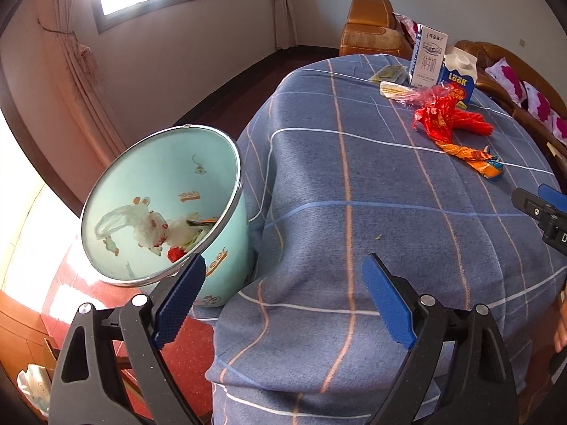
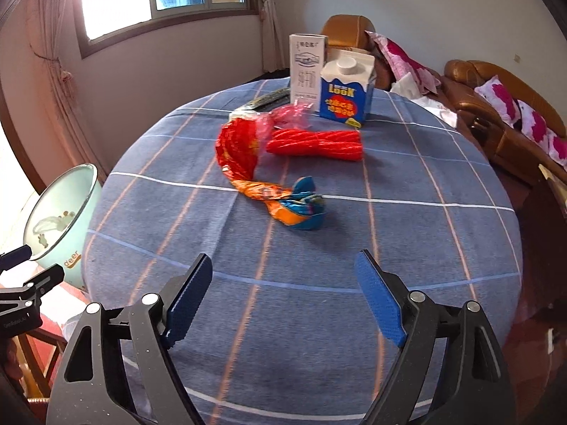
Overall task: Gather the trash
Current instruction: 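Move both open tools back toward the trash on the table, then grasp the red wrapper with the left tool while the right tool grasps the red mesh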
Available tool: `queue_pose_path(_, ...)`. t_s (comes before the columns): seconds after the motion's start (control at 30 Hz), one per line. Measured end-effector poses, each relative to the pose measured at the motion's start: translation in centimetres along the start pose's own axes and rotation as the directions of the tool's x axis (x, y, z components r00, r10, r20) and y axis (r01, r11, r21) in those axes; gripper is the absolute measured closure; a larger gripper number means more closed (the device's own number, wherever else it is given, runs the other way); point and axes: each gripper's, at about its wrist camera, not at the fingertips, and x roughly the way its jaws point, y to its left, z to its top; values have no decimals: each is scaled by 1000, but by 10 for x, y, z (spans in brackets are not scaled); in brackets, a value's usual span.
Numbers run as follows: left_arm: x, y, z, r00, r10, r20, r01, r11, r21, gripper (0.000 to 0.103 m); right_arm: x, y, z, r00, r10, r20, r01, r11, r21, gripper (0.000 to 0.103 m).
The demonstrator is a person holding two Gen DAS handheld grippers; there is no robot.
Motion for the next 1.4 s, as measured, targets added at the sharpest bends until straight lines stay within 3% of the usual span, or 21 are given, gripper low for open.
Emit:
queue_pose_path(0.17, 10, -33, 27, 998, -58, 14, 58, 998, 40, 24, 4, -30, 10, 999, -44, 3, 44, 999, 7, 29)
queue_pose_path(0.4, 38, -95, 74, 989, -148, 8, 148, 988, 39, 25, 15, -60, 33, 998, -67, 11, 67, 998, -9, 29)
queue_pose_path(0.7, 82, -147, 117, 985, -168, -50, 167, 986, -23, 26, 39, -95, 53, 997, -79, -19, 79, 997, -8, 31)
queue_pose_path(0.8, 101, -158, 117, 978, -184, -103, 181, 983, -35, 40, 45, -102, 56, 997, -67, -29, 67, 998, 9, 31)
queue_pose_path(0.9, 102, -166, 116, 988, -142, -65, 144, 989, 28, 61, 49, -104, 59, 998, -48, -37, 48, 999, 8, 31)
queue_pose_path(0.97, 102, -162, 116, 985, -158, -65, 161, 986, 33, 69, 52, -103, 63, 999, -39, -37, 39, 999, -12, 31)
queue_pose_path(1.13, 89, -139, 108, 979, -185, -81, 188, 981, 36, 72, 68, -99, 84, 1000, -9, -24, 9, 1000, -25, 31)
queue_pose_path(1.37, 58, -86, 101, 993, -117, -18, 117, 993, 32, 74, 110, -91, 109, 995, 81, -66, -77, 995, 56, 32)
queue_pose_path(1.4, 54, -78, 102, 995, -103, -7, 103, 994, 26, 74, 116, -87, 109, 993, 84, -81, -80, 996, 49, 38)
